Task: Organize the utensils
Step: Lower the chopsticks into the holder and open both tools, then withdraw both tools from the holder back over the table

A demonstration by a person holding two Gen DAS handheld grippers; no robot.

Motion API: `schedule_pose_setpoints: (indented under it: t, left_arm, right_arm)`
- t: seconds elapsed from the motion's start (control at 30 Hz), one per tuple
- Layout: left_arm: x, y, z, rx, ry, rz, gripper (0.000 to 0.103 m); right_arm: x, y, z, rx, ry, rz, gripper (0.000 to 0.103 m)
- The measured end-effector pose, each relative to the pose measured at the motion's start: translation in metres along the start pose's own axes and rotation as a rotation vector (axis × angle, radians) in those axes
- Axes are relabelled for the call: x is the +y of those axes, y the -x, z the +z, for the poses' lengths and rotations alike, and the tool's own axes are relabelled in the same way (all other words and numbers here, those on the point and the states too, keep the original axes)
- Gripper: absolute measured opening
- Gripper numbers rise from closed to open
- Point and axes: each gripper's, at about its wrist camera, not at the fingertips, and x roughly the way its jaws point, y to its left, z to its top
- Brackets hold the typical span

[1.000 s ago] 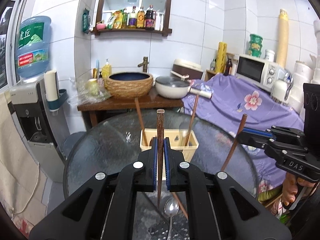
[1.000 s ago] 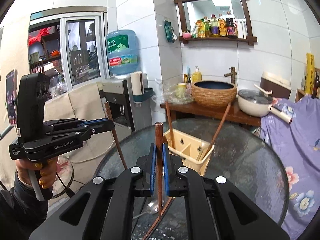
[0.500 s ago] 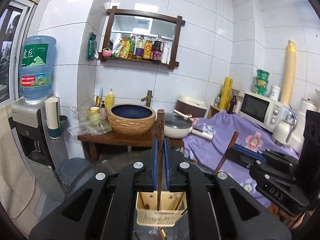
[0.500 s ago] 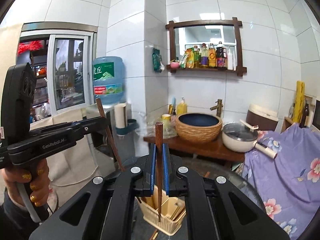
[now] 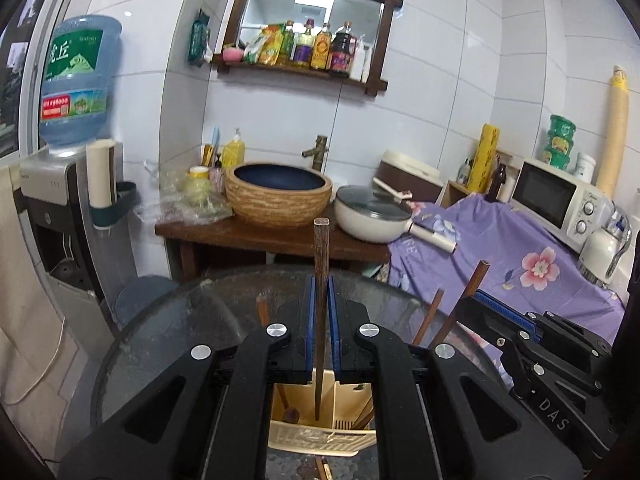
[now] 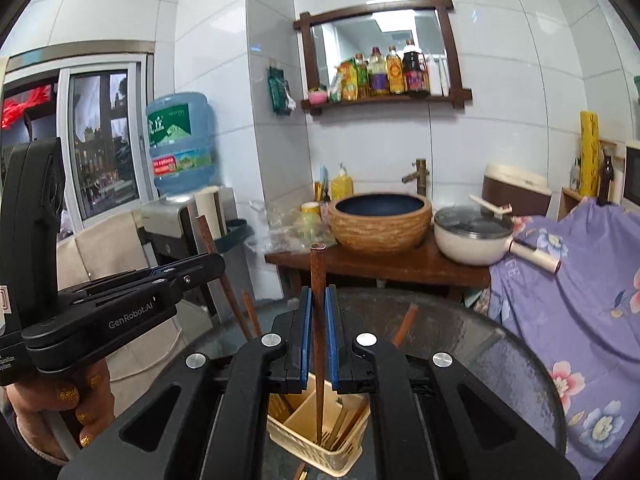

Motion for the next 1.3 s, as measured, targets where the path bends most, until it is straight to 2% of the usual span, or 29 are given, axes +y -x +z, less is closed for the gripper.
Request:
schedule_pose_setpoints:
  t: [0.3,0.53,0.77,0.8,0.83,0.87,0.9,0.97,1.0,1.03,1.07,1.2,1.3]
  left_arm:
    - [0.004,-0.031,-0.039,0.076,-0.029,0.027,0.007]
    - [0.005,-0.049,-0.060,0.138,-0.043,0.038,0.007]
    - [0.004,-0.053,-0.066,0.163,-0.052,0.031,0.007]
    - [0.006,-0.051,-0.067,0.166,-0.045,0.024,0.007]
    - [0.007,-0.050,-0.067,0.167,-0.038,0.018,0.007]
    - [0.008,-0.048,-0.067,0.167,-0.031,0.011,0.007]
    - [0.009,-0.046,-0.067,0.164,-0.030,0.007,0.008]
    - [0.011,-0.037,-0.067,0.149,-0.032,0.004,0.018]
    - [0.013,-0.031,-0.066,0.136,-0.026,-0.002,0.032]
    - [0.016,-0.022,-0.067,0.116,-0.012,-0.014,0.052]
    - [0.018,-0.015,-0.066,0.100,-0.001,-0.019,0.065]
    - [0.023,0.016,-0.069,0.043,0.007,-0.035,0.069]
    - [0.025,0.036,-0.076,0.019,-0.001,-0.037,0.081]
  right_arm:
    - [-0.002,-0.023,-0.032,0.060,-0.018,-0.005,0.007]
    - [-0.005,-0.023,-0.033,0.050,-0.017,-0.023,0.007]
    - [-0.004,-0.022,-0.034,0.045,-0.001,-0.030,0.009]
    - [-0.004,-0.021,-0.034,0.040,-0.001,-0.028,0.016]
    - [-0.004,-0.019,-0.035,0.033,-0.001,-0.031,0.029]
    - [-0.004,-0.018,-0.035,0.027,0.000,-0.035,0.037]
    - [-0.004,-0.016,-0.036,0.021,0.002,-0.037,0.051]
    - [-0.005,-0.010,-0.037,0.001,0.006,-0.039,0.053]
    - [-0.004,-0.007,-0.038,-0.003,0.012,-0.043,0.053]
    - [-0.004,-0.004,-0.038,-0.007,0.015,-0.042,0.053]
    - [-0.003,0.001,-0.040,-0.018,0.016,-0.043,0.054]
    - [0.002,0.020,-0.046,-0.057,0.021,-0.040,0.059]
    - [0.010,0.034,-0.055,-0.062,0.032,-0.036,0.062]
